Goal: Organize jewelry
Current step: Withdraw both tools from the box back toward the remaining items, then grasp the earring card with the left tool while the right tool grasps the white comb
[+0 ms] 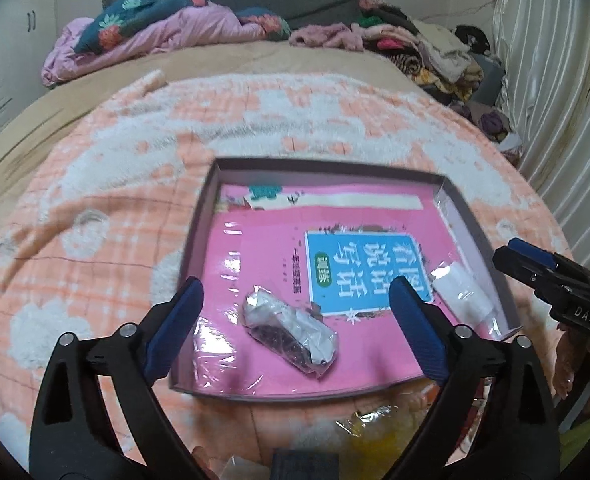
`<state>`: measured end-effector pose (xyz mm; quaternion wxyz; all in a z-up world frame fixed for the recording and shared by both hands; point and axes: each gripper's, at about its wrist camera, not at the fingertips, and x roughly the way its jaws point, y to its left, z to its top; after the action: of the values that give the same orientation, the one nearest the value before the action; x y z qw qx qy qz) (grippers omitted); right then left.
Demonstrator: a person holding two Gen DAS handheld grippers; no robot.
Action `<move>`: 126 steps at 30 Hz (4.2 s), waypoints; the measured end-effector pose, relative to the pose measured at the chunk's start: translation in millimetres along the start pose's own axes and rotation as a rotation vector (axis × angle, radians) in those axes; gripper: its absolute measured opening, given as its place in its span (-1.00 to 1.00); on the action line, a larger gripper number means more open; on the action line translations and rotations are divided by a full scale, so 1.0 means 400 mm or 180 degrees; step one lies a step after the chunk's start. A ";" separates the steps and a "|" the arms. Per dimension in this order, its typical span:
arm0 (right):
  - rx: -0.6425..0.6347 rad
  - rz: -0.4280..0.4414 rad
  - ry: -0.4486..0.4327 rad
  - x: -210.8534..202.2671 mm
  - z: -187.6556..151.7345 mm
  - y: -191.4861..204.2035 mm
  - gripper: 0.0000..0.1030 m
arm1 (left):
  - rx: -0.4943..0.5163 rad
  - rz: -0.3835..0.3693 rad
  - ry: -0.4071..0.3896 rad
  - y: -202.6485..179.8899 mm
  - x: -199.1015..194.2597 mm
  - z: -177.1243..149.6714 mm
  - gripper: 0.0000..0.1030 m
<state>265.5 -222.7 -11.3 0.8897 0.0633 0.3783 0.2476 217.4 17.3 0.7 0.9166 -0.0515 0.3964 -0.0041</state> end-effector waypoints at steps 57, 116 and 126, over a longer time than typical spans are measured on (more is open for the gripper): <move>-0.0296 -0.0125 -0.0568 -0.389 -0.102 0.201 0.83 | -0.0175 -0.0001 -0.0684 0.057 -0.407 -0.118 0.82; -0.0147 -0.0158 0.0663 -0.083 -0.354 0.140 -0.17 | 0.0255 -0.0101 0.0156 0.069 -0.123 -0.361 0.82; 0.0031 -0.0101 0.0620 -0.045 -0.347 0.104 -0.49 | 0.0227 -0.0160 0.0282 0.075 -0.064 -0.363 0.82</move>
<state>140.8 -205.6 -85.2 0.8522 0.0373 0.4652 0.2366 93.1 35.0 -82.5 0.8990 -0.0286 0.4348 -0.0435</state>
